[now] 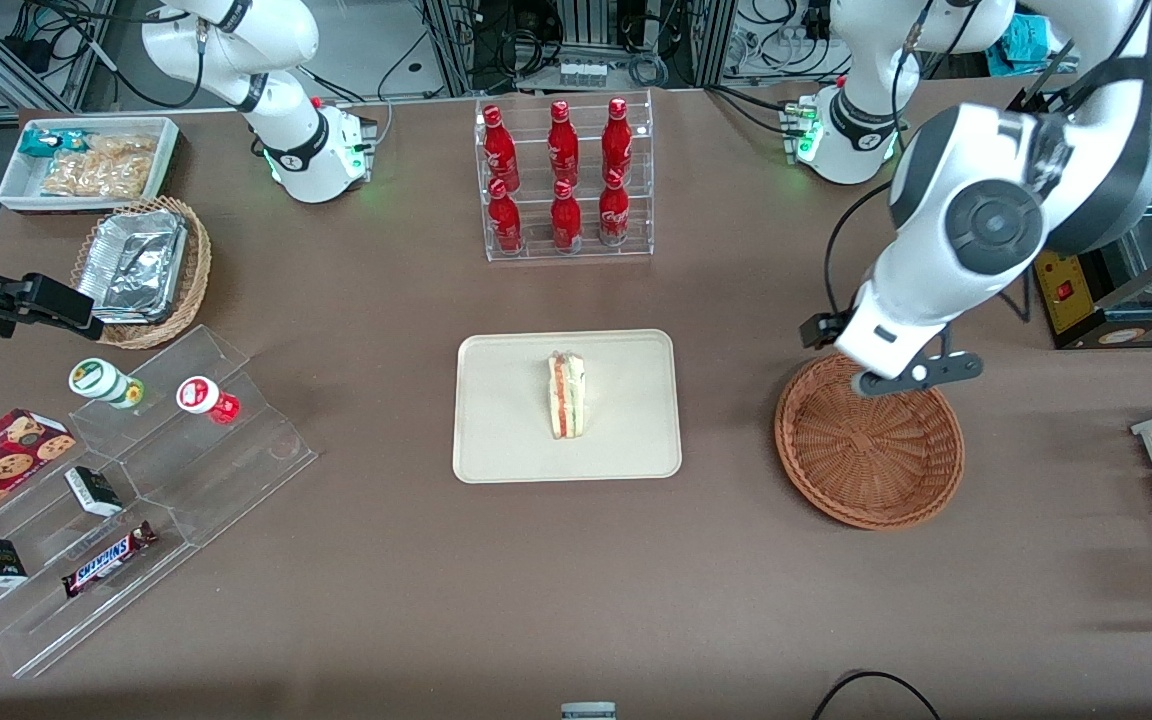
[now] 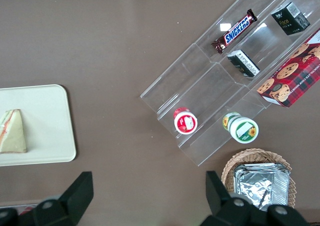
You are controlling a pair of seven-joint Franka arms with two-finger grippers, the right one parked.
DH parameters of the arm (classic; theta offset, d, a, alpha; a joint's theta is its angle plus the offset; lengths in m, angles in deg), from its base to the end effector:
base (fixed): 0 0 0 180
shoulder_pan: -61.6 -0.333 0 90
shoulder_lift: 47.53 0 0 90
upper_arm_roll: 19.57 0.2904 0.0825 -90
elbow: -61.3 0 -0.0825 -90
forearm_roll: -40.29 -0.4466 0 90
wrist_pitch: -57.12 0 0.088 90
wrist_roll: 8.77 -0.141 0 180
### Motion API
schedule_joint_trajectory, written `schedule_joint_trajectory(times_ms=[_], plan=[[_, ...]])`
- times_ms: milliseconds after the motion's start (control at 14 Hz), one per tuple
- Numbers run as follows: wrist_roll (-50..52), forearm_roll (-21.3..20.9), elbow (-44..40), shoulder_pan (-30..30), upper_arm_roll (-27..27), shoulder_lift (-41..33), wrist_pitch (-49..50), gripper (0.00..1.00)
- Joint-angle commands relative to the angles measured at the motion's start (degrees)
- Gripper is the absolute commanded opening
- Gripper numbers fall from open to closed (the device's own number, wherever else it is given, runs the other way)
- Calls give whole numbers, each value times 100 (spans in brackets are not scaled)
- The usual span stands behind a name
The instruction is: Place sandwich from basket to tray
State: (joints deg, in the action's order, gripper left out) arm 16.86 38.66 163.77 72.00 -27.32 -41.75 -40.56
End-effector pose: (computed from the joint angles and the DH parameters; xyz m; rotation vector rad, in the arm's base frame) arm 0.5925 -0.1890 0.3979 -3.0439 -0.1883 0.2523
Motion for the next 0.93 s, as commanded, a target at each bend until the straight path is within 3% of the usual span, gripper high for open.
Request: schedule_joint_trajectory(times_ms=[0, 357, 857], plan=[[-899, 146, 362, -433, -86, -604, 301, 100], [-2508, 154, 178, -1162, -78, -991, 732, 100], [-2564, 119, -614, -1226, 414, -965, 909, 100]])
